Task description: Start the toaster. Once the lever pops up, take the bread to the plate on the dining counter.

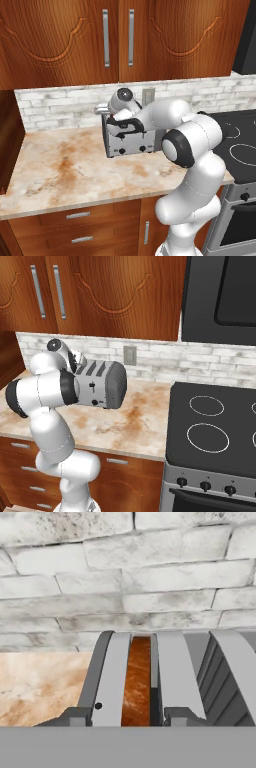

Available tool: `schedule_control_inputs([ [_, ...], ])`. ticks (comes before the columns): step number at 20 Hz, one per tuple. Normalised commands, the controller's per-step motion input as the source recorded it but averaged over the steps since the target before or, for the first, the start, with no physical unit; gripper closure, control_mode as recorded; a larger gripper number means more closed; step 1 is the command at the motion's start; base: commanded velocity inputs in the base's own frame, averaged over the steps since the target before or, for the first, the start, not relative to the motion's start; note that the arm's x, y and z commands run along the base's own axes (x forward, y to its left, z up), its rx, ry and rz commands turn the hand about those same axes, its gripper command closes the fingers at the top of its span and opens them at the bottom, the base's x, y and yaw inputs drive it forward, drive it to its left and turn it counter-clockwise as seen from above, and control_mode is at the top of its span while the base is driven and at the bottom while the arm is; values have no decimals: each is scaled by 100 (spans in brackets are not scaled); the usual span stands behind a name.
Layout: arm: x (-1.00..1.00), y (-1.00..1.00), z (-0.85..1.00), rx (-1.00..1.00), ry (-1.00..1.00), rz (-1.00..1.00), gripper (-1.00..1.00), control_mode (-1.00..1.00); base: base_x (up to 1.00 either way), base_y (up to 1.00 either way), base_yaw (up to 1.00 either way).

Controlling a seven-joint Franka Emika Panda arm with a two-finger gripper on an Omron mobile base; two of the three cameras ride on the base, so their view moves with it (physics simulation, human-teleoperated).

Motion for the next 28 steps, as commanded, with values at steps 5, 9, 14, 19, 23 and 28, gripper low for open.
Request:
schedule_control_inputs([
  [5,0,0,0,0,0,0,100,-100,0,0,0],
  [9,0,0,0,0,0,0,100,-100,0,0,0],
  [14,0,0,0,0,0,0,100,-100,0,0,0],
  [19,0,0,0,0,0,0,100,-100,0,0,0],
  [23,0,0,0,0,0,0,100,-100,0,0,0],
  [28,0,0,0,0,0,0,100,-100,0,0,0],
])
